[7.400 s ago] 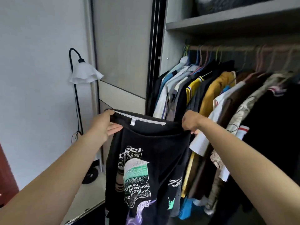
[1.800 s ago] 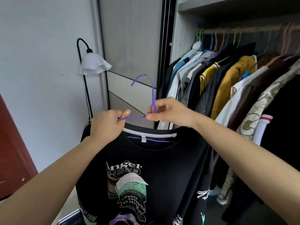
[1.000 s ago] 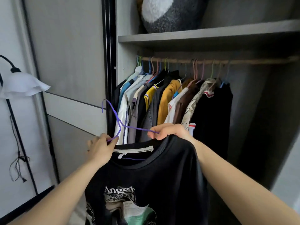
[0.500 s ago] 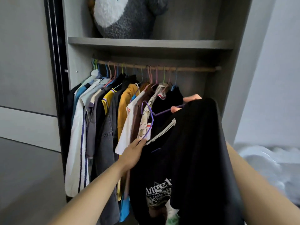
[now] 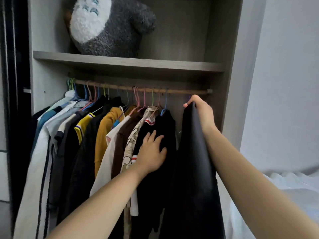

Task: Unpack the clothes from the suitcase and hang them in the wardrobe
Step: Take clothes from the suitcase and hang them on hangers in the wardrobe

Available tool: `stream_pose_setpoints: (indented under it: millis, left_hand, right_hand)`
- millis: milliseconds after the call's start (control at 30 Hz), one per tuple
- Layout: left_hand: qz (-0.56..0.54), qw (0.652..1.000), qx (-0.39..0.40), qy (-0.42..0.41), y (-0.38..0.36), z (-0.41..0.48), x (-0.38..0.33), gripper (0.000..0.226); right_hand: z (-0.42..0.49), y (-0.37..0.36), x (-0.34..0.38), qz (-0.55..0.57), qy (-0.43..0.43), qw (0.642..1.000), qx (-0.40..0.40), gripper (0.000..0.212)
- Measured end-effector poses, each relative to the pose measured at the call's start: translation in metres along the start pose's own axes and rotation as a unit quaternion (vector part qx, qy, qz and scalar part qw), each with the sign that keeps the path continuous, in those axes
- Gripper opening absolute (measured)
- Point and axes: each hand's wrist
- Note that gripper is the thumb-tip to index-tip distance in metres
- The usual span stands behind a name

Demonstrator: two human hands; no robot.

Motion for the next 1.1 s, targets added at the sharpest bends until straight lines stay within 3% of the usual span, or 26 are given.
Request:
stream_pose_setpoints:
  millis: [167, 400, 633, 767, 900, 967, 1100]
  left_hand:
    - [0.105, 0.994, -0.031, -0.027, 0.011, 0.05, 0.027, 0.063]
    - [0.116, 0.992, -0.02, -0.043, -0.009, 0.066, 0.05, 0.053]
    - [0.056, 0.996, -0.03, -0.065, -0.014, 0.066, 0.075, 0.053]
    - [0.063, 0.995, -0.029, -0.065, -0.011, 0.062, 0.075, 0.054]
    - [0.071, 0.994, -0.029, -0.083, -0.011, 0.053, 0.075, 0.059]
    - [0.085, 0.991, -0.029, -0.096, -0.012, 0.046, 0.078, 0.061]
    - [0.104, 0.984, -0.067, -0.127, -0.012, 0.019, 0.092, 0.062]
  right_hand:
    - [0.032, -0.033, -0.029, 0.042, -0.045, 0.998, -0.022, 0.017]
    - [0.092, -0.062, -0.086, -0.05, -0.035, 0.998, -0.034, 0.024]
    - [0.104, -0.072, -0.141, -0.133, -0.124, 0.983, 0.025, 0.021]
    - [0.096, -0.077, -0.157, -0.192, -0.153, 0.969, 0.02, 0.018]
    - [0.09, -0.074, -0.151, -0.262, -0.123, 0.956, -0.049, 0.039]
    - [0.086, -0.076, -0.14, -0.305, -0.059, 0.947, -0.081, 0.043]
    - [0.069, -0.095, -0.115, -0.389, 0.071, 0.918, -0.036, 0.038]
Point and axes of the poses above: each hand's wrist, its own z-axis towards the middle knuckle, its own y-axis out of the back of the hand, x = y × z, and after that the axes turned 7 degrees about -x, right-handed
